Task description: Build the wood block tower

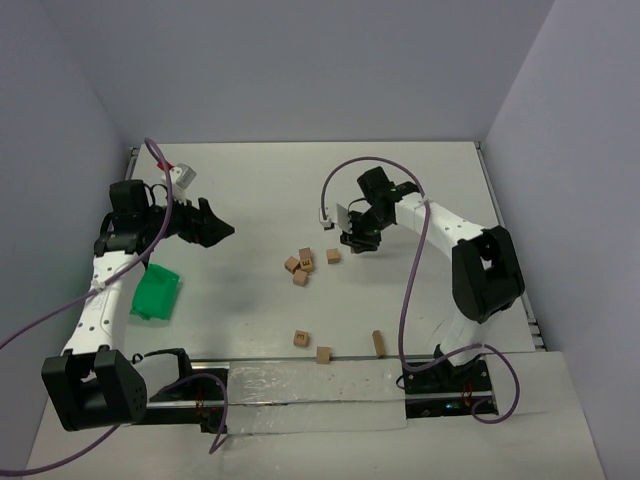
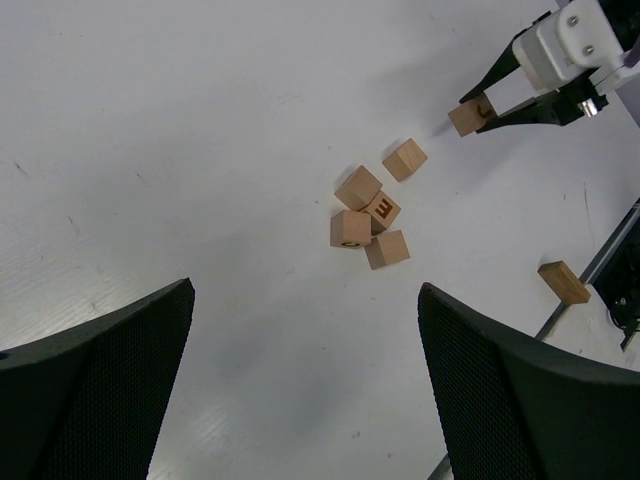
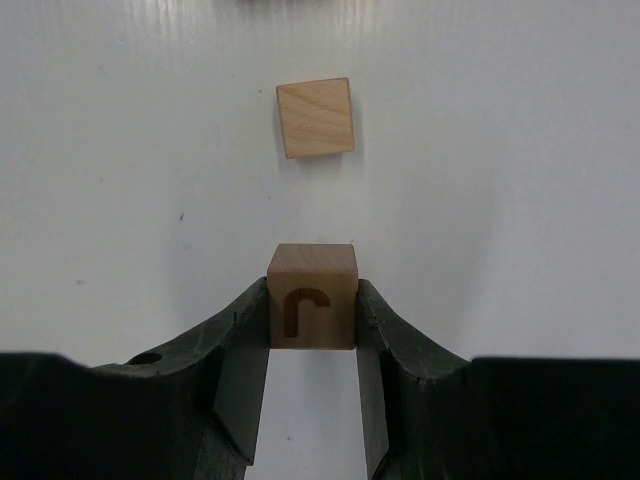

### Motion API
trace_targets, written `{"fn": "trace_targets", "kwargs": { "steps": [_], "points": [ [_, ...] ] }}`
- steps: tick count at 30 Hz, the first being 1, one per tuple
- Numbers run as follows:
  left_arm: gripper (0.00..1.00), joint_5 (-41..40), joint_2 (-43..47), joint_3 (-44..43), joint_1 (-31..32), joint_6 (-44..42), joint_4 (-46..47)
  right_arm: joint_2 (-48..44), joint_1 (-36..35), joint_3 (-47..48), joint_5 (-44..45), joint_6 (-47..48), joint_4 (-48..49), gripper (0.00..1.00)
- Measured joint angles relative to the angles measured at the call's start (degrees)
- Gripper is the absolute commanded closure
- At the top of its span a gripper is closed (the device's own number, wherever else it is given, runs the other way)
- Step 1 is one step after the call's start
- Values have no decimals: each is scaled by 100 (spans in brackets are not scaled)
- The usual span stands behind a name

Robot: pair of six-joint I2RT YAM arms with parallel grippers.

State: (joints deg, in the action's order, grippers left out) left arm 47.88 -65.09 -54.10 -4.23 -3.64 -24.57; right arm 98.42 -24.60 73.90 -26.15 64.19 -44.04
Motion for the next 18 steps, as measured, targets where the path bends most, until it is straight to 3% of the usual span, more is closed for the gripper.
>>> {"fn": "trace_targets", "kwargs": {
  "steps": [18],
  "points": [
    [2, -2, -259, -38, 0, 0, 128, 786, -25, -289, 104, 345, 715, 86]
  ]
}}
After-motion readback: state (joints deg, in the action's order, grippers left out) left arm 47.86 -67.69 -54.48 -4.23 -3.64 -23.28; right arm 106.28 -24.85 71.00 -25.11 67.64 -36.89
